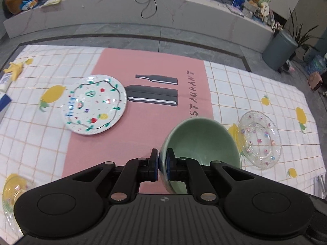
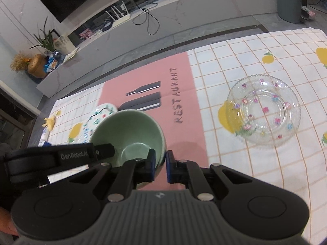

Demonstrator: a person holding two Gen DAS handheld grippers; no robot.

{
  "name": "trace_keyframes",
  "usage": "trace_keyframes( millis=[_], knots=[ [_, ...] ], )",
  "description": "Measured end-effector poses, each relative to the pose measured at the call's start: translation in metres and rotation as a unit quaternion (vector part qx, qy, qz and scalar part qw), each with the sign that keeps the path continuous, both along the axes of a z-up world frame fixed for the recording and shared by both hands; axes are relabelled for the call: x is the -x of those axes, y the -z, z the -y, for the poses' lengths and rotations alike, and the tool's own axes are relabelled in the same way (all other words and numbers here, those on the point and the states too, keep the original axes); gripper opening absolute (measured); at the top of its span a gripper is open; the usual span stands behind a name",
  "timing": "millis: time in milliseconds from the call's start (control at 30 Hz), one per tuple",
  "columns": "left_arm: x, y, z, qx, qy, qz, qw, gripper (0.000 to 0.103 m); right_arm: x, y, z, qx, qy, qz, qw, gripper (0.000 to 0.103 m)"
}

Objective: Organize plates and bowls
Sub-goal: 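Lift the green bowl with the left gripper and lower it onto the steel bowls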

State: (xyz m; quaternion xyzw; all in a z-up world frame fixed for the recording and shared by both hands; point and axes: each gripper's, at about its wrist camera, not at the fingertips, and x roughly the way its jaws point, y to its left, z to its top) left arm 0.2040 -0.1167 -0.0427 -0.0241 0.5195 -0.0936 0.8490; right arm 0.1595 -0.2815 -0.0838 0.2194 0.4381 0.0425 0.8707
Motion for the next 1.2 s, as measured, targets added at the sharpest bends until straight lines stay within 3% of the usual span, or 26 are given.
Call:
trace_keyframes(
  millis=[267,433,733,1000,1200],
  knots=[
    [0.057,-0.034,-0.028,0.013,-0.015,0.034,0.9992,0.008,0.058,-0.031,-0.020,-0.004,-0.014,0.042,0.999,0.008],
    [0.087,-0.040,-0.052,0.025,-0.034,0.034,0.9985,0.009,0.086,-0.040,-0.038,0.002,-0.040,0.049,0.998,0.008],
    [0.123,-0.017,-0.087,0.065,-0.067,-0.010,0.9955,0.010,0.115,-0.027,-0.059,0.006,-0.075,0.016,0.997,0.008],
    [0.134,0.010,-0.093,0.062,-0.060,-0.040,0.9955,0.011,0.119,0.001,-0.068,0.021,-0.084,-0.024,0.996,0.006],
    [0.135,0.018,-0.084,0.039,-0.032,-0.044,0.9978,0.011,0.120,0.005,-0.071,0.045,-0.083,-0.029,0.995,0.005]
  ],
)
